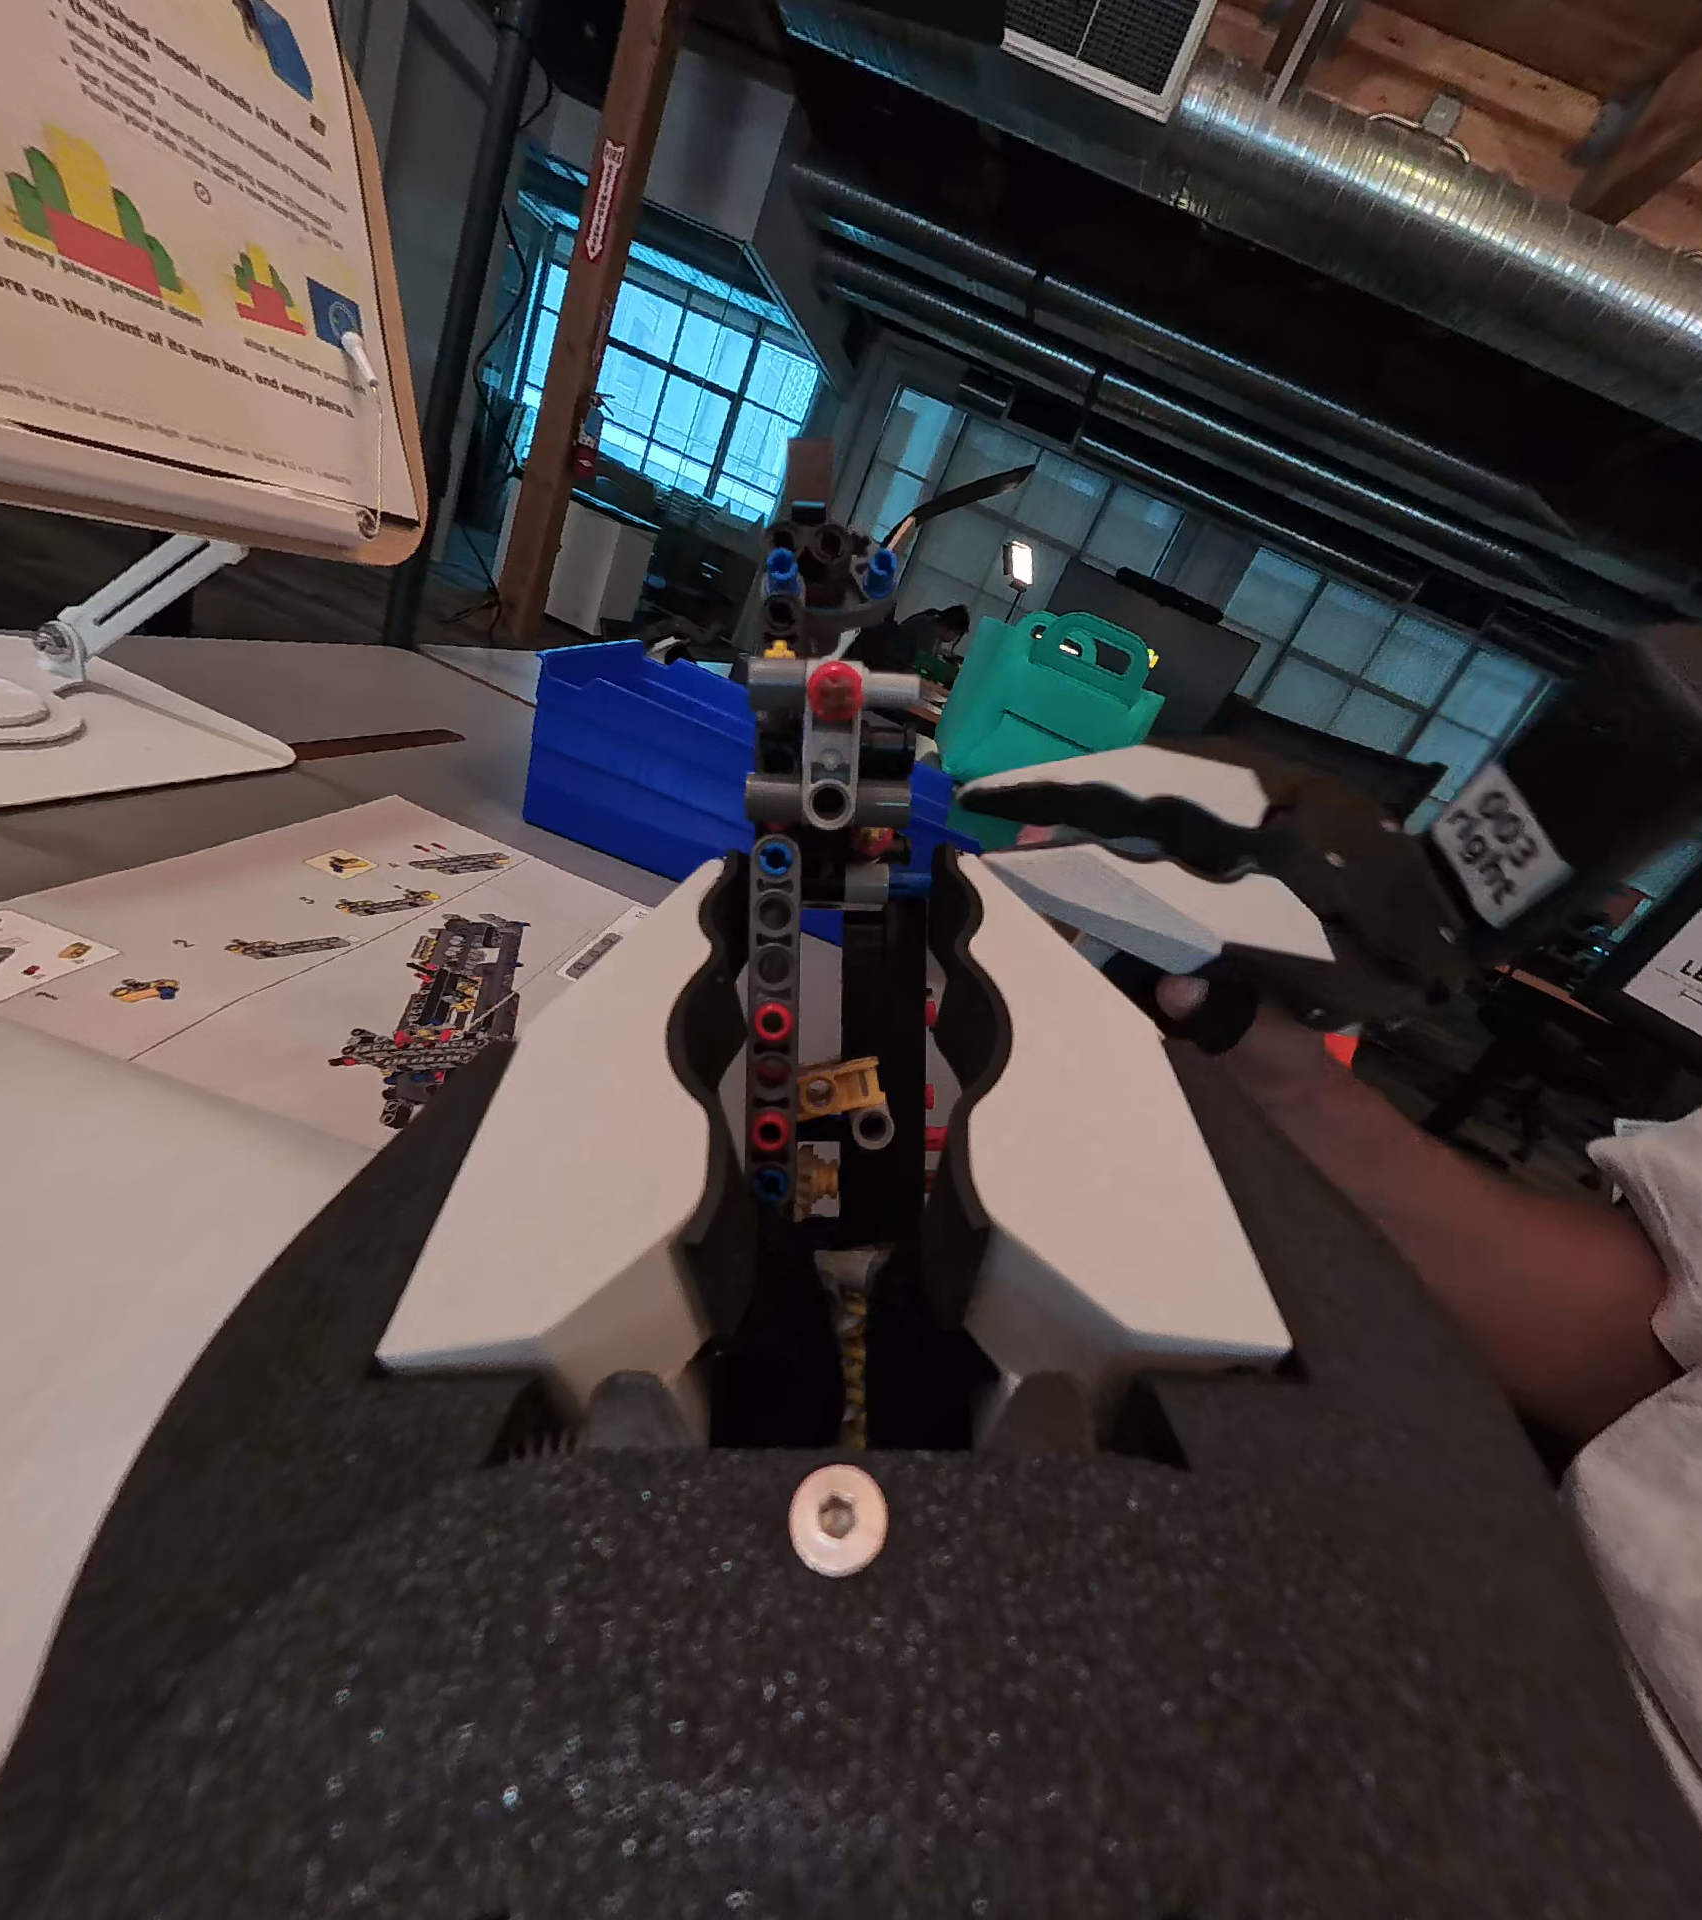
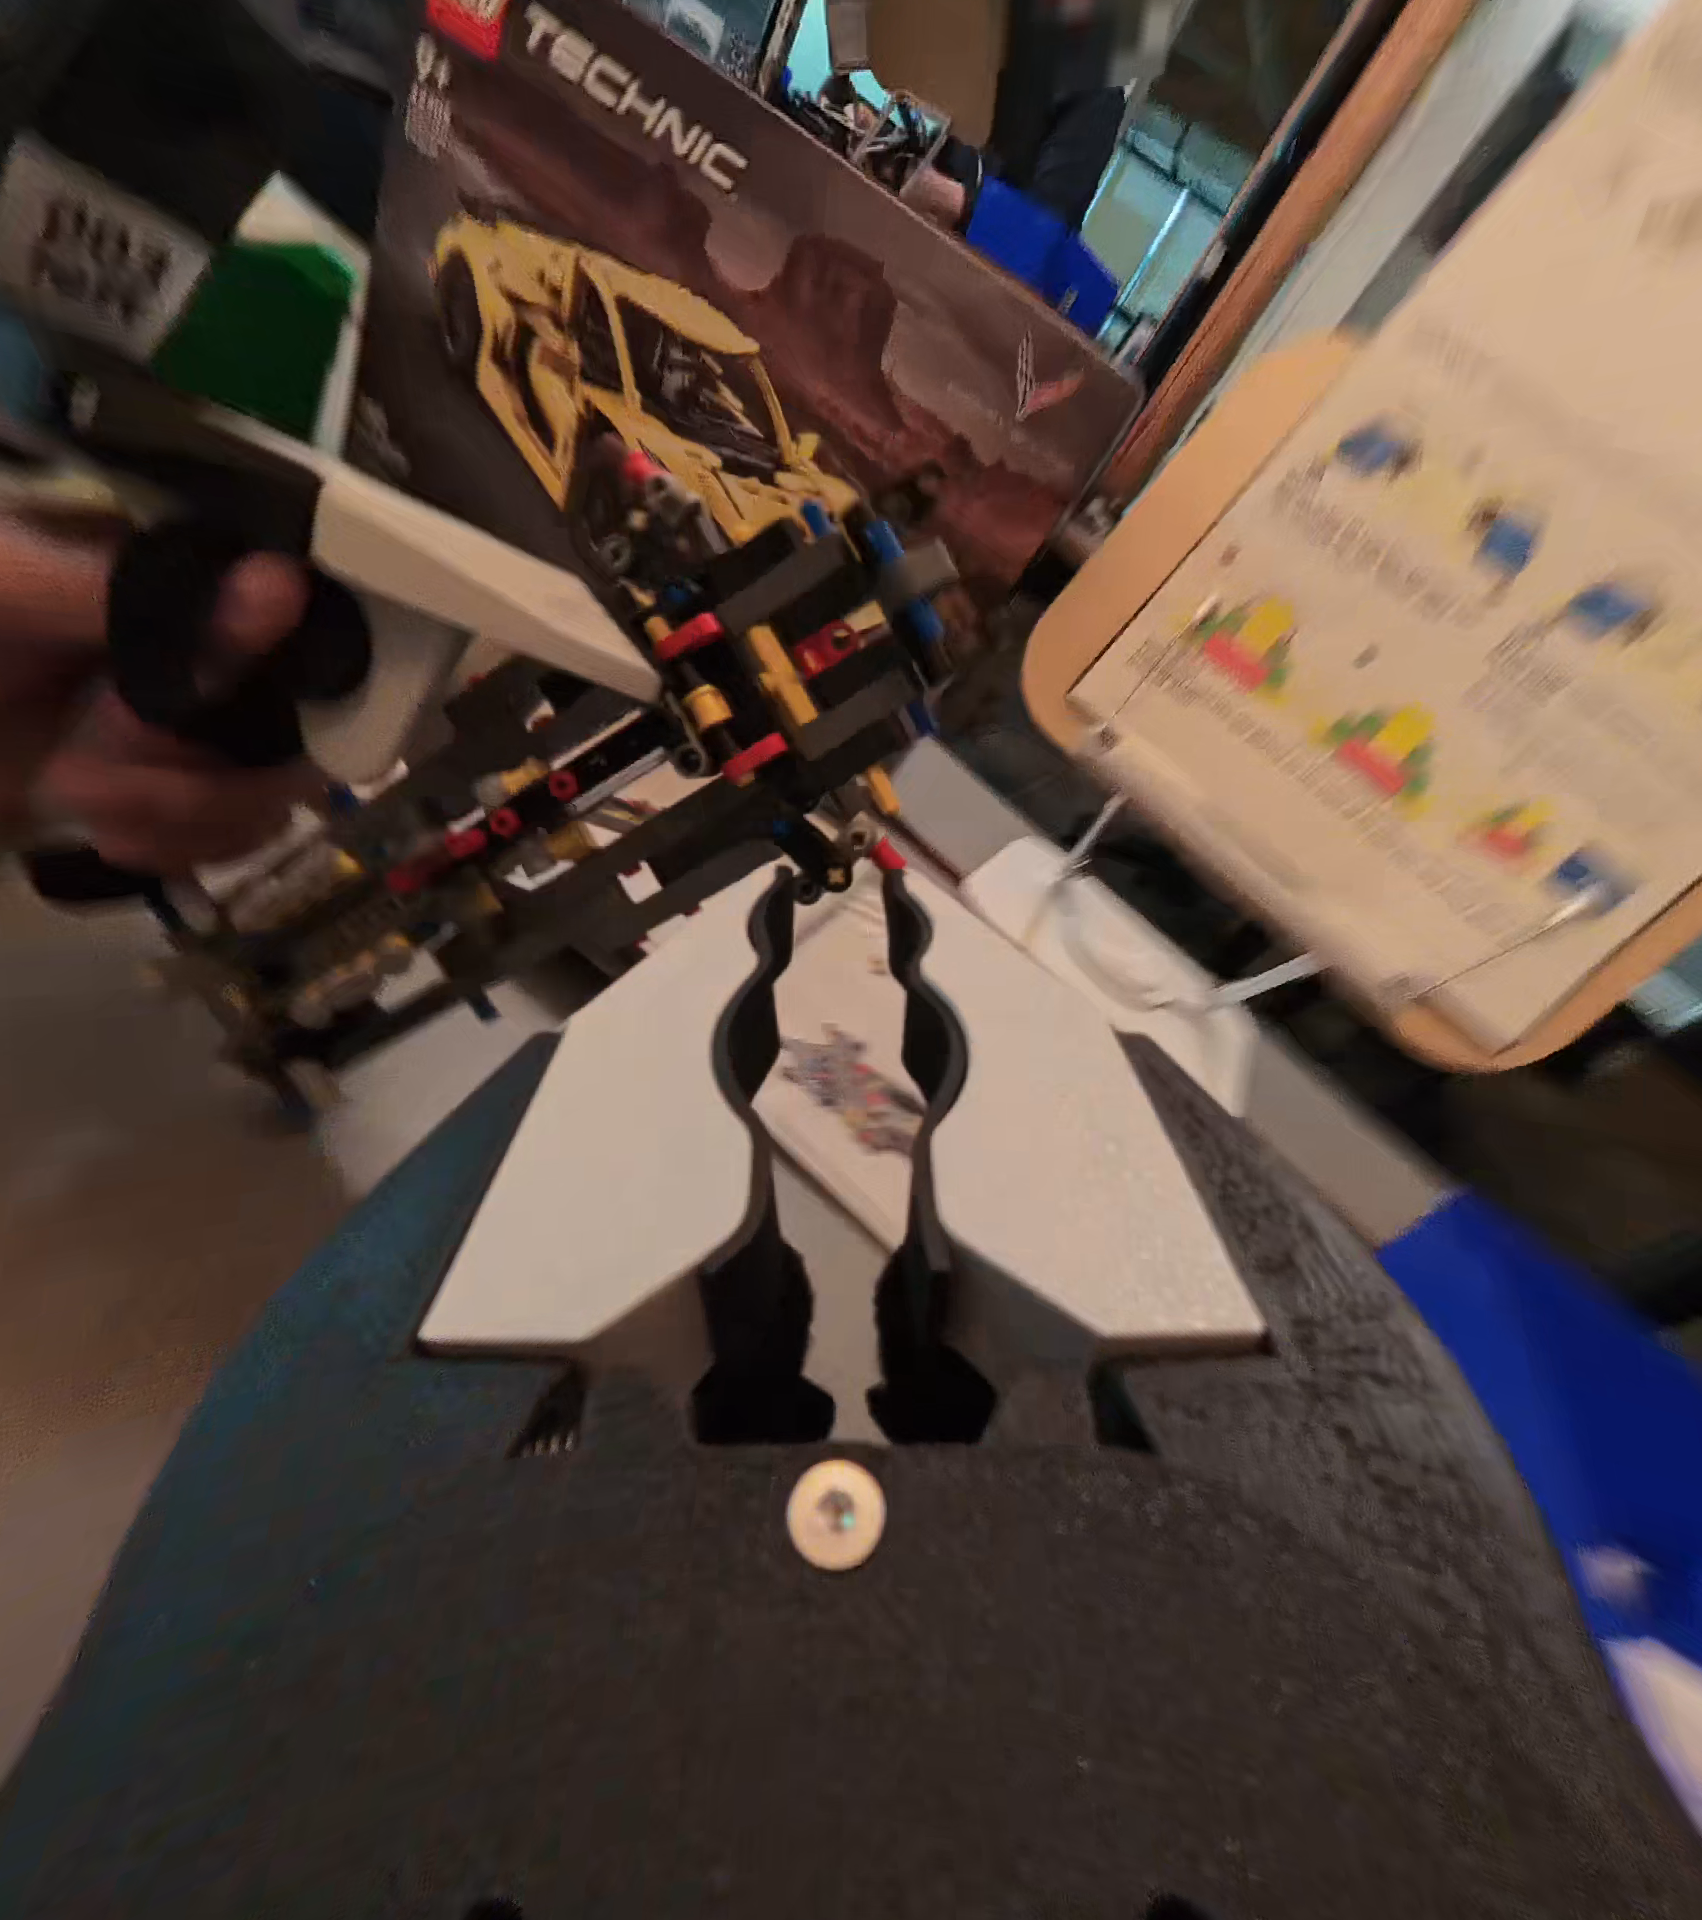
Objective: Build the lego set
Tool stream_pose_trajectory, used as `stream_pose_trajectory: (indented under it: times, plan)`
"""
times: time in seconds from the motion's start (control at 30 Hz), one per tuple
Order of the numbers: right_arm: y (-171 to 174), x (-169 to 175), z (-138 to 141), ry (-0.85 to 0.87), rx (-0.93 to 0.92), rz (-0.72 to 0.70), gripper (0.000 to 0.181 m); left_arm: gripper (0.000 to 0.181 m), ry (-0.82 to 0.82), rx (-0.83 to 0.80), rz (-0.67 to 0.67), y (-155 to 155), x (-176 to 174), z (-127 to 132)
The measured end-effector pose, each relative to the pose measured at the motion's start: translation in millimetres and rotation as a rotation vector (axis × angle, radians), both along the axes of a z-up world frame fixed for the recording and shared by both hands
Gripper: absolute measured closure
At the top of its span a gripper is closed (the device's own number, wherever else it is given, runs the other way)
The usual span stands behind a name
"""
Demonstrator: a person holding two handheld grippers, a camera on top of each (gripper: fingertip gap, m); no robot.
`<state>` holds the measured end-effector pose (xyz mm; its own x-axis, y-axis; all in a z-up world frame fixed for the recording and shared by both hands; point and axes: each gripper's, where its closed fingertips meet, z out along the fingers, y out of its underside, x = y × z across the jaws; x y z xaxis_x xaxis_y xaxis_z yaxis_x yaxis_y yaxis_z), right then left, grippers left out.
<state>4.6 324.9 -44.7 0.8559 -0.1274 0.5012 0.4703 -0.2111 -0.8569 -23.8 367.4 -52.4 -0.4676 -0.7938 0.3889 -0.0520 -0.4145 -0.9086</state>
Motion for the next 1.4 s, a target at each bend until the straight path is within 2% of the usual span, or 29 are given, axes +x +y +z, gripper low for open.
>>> stream_pose_trajectory:
  times: [0.07, 0.1, 0.17, 0.3, 0.37, 0.57, 0.77, 0.97, 1.1, 1.13, 1.23, 1.3, 1.37, 1.4]
  plan:
    - [1.4, -3.9, -1.3, -0.255, -0.104, -0.014, 0.164, 0.149, 0.007, 0.009, 0.002, 0.0, 0.1, -0.2]
    - [4.1, -6.6, -5.5, -0.314, -0.161, 0.009, 0.159, 0.149, 0.007, 0.017, -0.002, -1.3, 0.1, 0.0]
    - [9.1, -6.6, -7.9, -0.385, -0.213, 0.034, 0.155, 0.149, 0.006, 0.028, -0.004, -3.6, 0.1, 0.2]
    - [18.9, 0.6, -13.5, -0.511, -0.286, 0.048, 0.160, 0.150, 0.005, 0.043, -0.004, -6.1, -0.1, 0.5]
    - [22.2, 1.6, -11.4, -0.580, -0.279, 0.043, 0.174, 0.149, 0.006, 0.036, -0.004, -4.9, 0.0, 0.4]
    - [24.4, -1.5, -7.2, -0.572, -0.272, 0.053, 0.175, 0.149, -0.012, 0.060, -0.028, -4.3, -2.2, 1.6]
    - [25.0, -1.9, -1.2, -0.691, -0.280, 0.027, 0.175, 0.149, 0.008, 0.216, -0.027, -0.9, -6.8, -5.7]
    - [25.7, -1.0, 11.3, -0.739, -0.230, 0.000, 0.174, 0.136, 0.007, 0.222, -0.041, 6.5, -10.2, -2.8]
    - [26.4, -2.3, 13.3, -0.789, -0.202, 0.004, 0.175, 0.136, 0.041, 0.202, -0.011, 19.8, -7.3, -7.4]
    - [26.7, -3.8, 13.5, -0.791, -0.195, 0.008, 0.175, 0.139, 0.046, 0.193, -0.008, 22.1, -6.7, -8.1]
    - [31.4, -7.2, 5.9, -0.735, -0.203, 0.035, 0.174, 0.166, 0.011, 0.199, 0.004, 25.8, -8.5, -4.3]
    - [34.6, -4.9, -10.0, -0.599, -0.206, 0.075, 0.174, 0.171, 0.021, 0.238, 0.025, 27.2, -6.1, -9.8]
    - [35.3, 1.6, -36.3, -0.337, -0.221, 0.168, 0.174, 0.176, 0.043, 0.282, 0.050, 30.2, -5.7, -17.0]
    - [34.2, 6.8, -45.0, -0.227, -0.233, 0.171, 0.174, 0.176, 0.056, 0.302, 0.055, 31.7, -8.2, -20.4]
